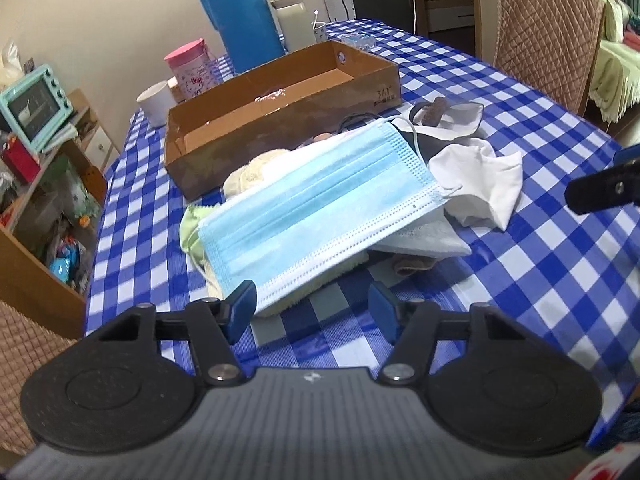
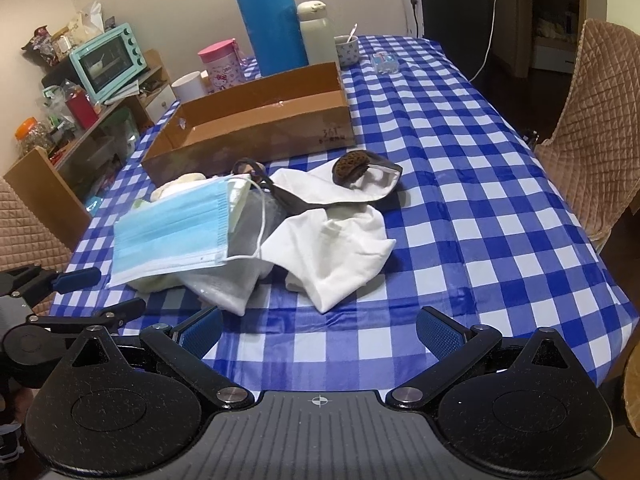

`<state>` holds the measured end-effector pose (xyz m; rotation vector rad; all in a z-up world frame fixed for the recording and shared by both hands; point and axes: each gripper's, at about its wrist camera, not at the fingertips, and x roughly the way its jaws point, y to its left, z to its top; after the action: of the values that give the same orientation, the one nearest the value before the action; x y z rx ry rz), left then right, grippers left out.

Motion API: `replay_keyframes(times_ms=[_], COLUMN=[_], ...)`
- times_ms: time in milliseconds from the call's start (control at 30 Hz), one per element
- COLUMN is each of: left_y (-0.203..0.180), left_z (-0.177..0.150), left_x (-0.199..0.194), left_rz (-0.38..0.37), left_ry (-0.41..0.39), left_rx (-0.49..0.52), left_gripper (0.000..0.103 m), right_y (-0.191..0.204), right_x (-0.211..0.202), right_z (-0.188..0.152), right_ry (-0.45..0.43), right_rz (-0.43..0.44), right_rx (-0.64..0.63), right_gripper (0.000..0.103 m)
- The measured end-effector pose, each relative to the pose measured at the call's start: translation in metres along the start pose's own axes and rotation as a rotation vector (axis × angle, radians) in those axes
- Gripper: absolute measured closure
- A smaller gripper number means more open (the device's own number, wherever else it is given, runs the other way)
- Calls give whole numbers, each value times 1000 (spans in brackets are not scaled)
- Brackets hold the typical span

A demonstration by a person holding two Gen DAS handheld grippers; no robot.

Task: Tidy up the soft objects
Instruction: 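Grasp the blue mask's ear loop with the left gripper while the right grasps a white cloth, then lift the blue mask with the left gripper while the right gripper lifts the white cloth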

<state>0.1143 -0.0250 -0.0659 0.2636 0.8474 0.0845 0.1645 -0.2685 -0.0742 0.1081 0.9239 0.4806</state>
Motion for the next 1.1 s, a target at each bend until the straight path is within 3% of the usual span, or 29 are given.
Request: replay_keyframes(times_ms=[367,600,733,1100], left_y=[-11,-11,-3,40], left_z=[9,11,13,20], left_x=[36,40,26,-25], left_rz=[41,43,46,125], left_ry=[9,1,-31,-50], left_rx=[91,114,79,-157], left_gripper=[63,98,100,101], right_y=[-20,-28,-29,-30], right_x=[13,19,23,43], right_z=[11,15,19,33], right_ry=[33,49,44,-15], right_rz=[-6,8,23,93], right_rx=[4,13,-1,-89], right_gripper=[0,0,0,0])
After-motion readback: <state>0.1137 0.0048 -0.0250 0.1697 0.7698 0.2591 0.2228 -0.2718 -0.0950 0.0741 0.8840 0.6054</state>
